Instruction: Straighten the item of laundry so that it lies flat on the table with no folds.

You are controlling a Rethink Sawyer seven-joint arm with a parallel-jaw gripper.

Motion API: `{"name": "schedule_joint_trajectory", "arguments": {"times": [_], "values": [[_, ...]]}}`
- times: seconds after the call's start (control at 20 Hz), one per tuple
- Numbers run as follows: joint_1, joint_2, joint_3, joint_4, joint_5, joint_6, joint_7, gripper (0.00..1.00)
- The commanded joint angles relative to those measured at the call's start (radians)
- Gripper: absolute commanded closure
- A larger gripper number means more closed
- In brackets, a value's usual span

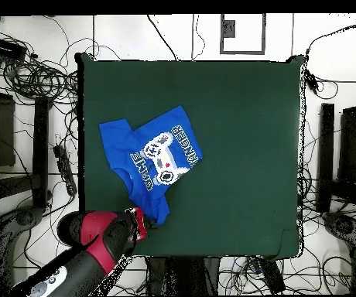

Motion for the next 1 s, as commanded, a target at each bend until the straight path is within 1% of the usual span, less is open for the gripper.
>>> {"name": "schedule_joint_trajectory", "arguments": {"times": [0.05, 0.15, 0.25, 0.3, 0.5, 0.75, 1.0], "values": [[0.097, 0.092, -0.003, -0.035, 0.028, 0.260, 0.442, 1.00], [0.116, 0.120, -0.042, -0.055, 0.015, 0.313, 0.464, 1.00], [0.123, 0.132, -0.055, -0.065, 0.005, 0.340, 0.461, 1.00], [0.128, 0.140, -0.063, -0.068, 0.009, 0.351, 0.462, 0.00], [0.134, 0.157, -0.079, -0.086, 0.001, 0.392, 0.471, 0.00], [0.133, 0.168, -0.072, -0.089, 0.034, 0.369, 0.501, 0.00], [0.103, 0.130, -0.041, -0.048, 0.052, 0.282, 0.447, 0.00]]}}
